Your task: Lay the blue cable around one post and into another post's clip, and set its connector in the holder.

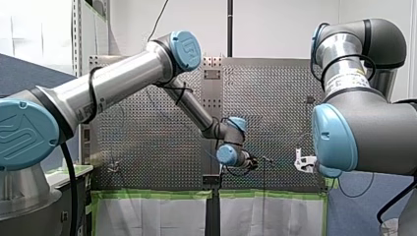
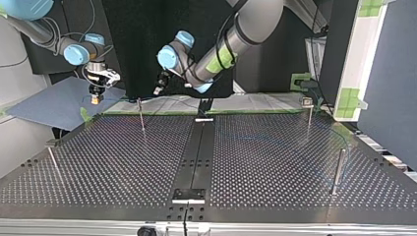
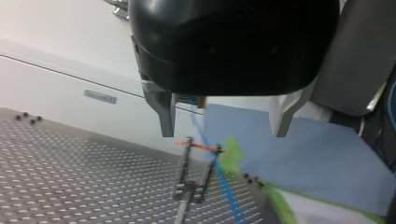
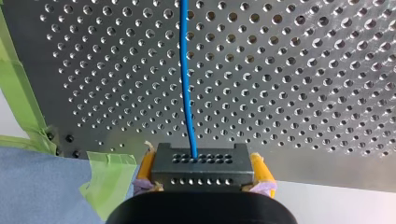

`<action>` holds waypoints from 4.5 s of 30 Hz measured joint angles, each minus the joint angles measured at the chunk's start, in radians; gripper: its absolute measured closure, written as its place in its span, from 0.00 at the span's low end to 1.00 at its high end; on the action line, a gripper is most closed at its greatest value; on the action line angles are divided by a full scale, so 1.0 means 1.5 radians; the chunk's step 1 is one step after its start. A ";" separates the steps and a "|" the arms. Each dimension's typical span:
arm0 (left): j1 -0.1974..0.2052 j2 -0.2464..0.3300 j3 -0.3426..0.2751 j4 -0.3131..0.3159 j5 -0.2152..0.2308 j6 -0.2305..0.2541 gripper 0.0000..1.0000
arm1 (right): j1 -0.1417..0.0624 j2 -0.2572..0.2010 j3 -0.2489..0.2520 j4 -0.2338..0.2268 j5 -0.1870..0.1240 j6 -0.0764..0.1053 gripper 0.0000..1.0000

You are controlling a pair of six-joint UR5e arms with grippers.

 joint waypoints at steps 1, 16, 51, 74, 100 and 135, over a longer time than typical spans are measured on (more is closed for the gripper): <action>0.001 0.008 -0.008 0.008 -0.004 0.000 0.00 | 0.000 0.000 0.000 0.000 0.000 0.000 1.00; -0.007 0.106 -0.106 0.105 -0.092 -0.027 0.00 | 0.005 0.001 0.000 0.000 0.000 0.001 1.00; 0.007 0.286 -0.287 0.286 -0.150 -0.079 0.00 | 0.012 0.007 0.000 0.000 -0.002 0.013 1.00; 0.022 0.418 -0.418 0.409 -0.139 -0.096 0.00 | 0.014 0.007 0.000 0.000 -0.001 0.012 1.00; 0.022 0.472 -0.567 0.433 -0.170 -0.076 0.00 | 0.019 0.007 0.000 0.000 -0.001 0.011 1.00; 0.026 0.472 -0.771 0.515 -0.174 -0.098 0.00 | 0.021 0.013 0.000 -0.001 -0.002 0.012 1.00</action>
